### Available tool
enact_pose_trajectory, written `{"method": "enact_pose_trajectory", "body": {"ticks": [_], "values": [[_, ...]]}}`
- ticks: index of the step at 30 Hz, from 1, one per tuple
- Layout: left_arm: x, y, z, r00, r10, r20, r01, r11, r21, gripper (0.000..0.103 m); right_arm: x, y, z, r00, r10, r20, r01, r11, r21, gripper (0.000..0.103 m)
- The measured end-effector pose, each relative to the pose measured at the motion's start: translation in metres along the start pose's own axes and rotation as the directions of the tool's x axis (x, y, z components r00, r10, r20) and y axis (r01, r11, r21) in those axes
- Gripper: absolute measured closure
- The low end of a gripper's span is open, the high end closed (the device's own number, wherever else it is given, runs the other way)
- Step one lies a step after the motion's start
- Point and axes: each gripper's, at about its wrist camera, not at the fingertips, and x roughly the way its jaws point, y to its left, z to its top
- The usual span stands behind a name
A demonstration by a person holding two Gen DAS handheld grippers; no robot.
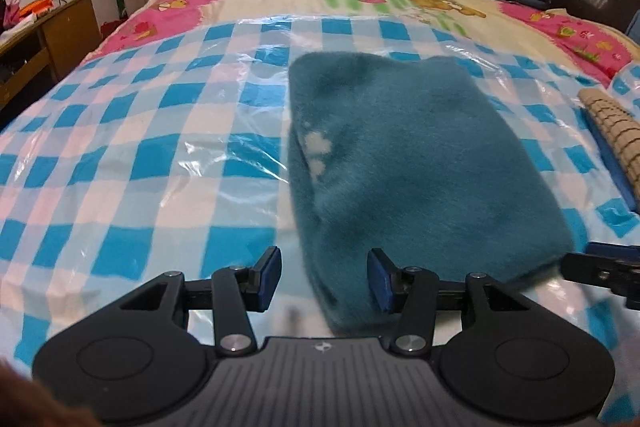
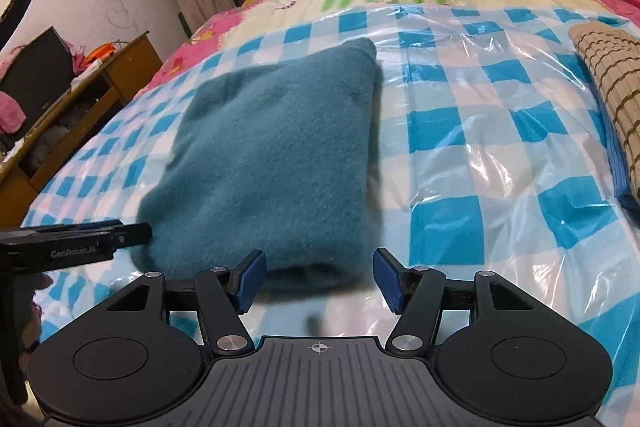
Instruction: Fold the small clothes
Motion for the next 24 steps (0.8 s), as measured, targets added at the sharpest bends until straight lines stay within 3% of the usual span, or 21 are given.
{"method": "enact_pose_trajectory", "body": {"ticks": [9,24], "values": [[-0.017,-0.028,-0.023,1.000,-0.016,-0.023,0.016,1.000,-0.001,0.047,-0.020,0.011,-0.016,1.000,-0.008,0.002,0.008,1.000,-0.017,0.044],[-0.023,-0.045,-0.048,0.999,0.006,-0.051,-0.006,1.000,0.011,0.028,-0.027,0.020,-0.042,0.999,-0.042,-0.029,0.042,0.999,-0.021,0.043]]}}
